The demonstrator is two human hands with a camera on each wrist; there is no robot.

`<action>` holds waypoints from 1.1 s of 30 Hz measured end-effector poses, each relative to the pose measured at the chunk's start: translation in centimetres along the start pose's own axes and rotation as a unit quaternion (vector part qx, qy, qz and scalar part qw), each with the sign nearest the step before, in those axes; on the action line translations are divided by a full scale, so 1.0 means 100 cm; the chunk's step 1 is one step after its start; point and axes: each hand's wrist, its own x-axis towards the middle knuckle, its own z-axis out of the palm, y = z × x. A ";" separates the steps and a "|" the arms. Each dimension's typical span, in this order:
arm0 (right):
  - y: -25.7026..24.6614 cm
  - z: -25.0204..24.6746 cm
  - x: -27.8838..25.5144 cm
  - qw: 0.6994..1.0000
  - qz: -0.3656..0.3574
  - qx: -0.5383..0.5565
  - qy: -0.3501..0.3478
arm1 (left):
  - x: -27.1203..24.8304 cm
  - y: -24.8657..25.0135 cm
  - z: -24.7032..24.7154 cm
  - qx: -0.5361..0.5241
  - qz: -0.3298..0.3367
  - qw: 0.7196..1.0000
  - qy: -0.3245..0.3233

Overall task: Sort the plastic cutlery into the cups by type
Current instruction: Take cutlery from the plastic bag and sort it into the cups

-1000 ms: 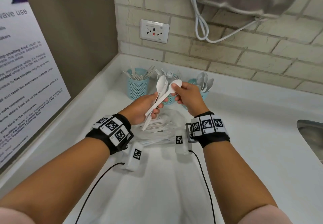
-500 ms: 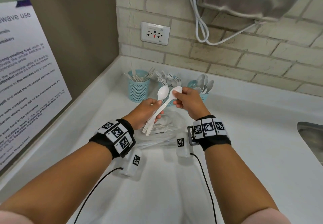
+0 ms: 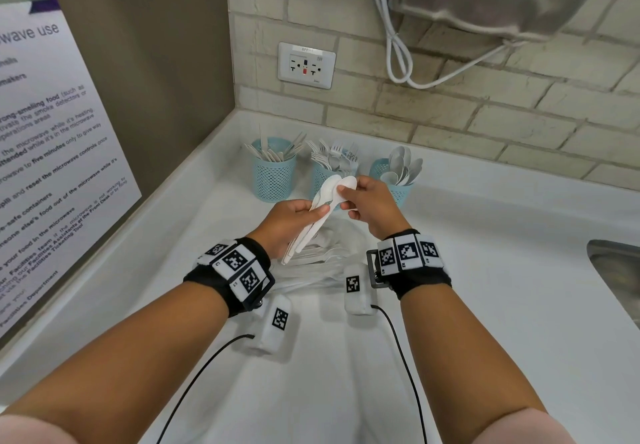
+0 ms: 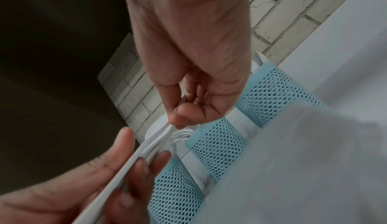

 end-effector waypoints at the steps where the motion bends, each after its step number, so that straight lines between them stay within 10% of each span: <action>1: 0.000 -0.001 0.000 1.000 0.003 0.002 0.000 | -0.001 0.002 0.001 -0.009 -0.005 1.000 0.004; 23: 0.003 -0.007 -0.003 1.000 0.012 0.009 0.005 | 0.001 0.002 0.010 -0.028 0.004 0.999 0.022; 33: -0.062 -0.090 0.018 0.898 -0.232 -0.100 0.360 | 0.005 0.004 0.010 -0.088 -0.030 0.995 0.024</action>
